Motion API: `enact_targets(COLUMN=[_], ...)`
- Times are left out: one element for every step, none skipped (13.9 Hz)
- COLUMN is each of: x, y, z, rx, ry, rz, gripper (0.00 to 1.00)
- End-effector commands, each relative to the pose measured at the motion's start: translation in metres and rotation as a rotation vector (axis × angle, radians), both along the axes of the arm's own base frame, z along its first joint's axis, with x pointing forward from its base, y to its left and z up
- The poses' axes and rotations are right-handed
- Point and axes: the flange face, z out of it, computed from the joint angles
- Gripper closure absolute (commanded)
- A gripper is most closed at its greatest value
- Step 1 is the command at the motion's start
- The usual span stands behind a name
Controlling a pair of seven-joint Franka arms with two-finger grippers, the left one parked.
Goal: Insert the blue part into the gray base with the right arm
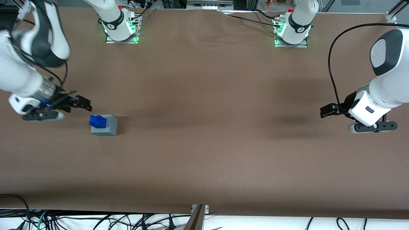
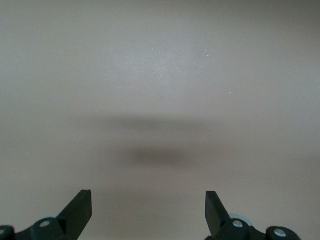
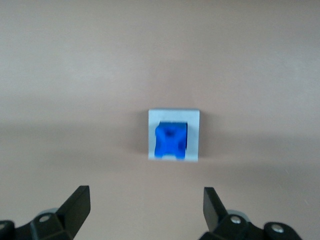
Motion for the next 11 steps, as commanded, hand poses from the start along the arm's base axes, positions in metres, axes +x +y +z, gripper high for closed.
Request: enact_targets(x=[-0.007, -0.009, -0.010, -0.011, -0.011, -0.011, -0.012, -0.013, -0.013, -0.012, -0.013], y=[-0.013, -0.016, -0.018, -0.023, -0.025, -0.030, -0.036, -0.043, -0.043, -0.043, -0.042], z=[0.068, 0.081, 0.090, 0.096, 0.097, 0.101, 0.107, 0.109, 0.118, 0.120, 0.123], rx=[-0.015, -0.015, -0.015, -0.027, -0.055, -0.074, -0.072, -0.071, -0.072, -0.072, -0.076], ry=[0.033, 0.046, 0.046, 0.045, 0.051, 0.045, 0.041, 0.044, 0.032, 0.027, 0.021], rz=[-0.034, -0.036, -0.037, -0.040, -0.035, -0.038, -0.050, -0.059, -0.062, -0.062, -0.061], gripper=[0.00, 0.00, 0.00, 0.00, 0.00, 0.00, 0.00, 0.00, 0.00, 0.00, 0.00])
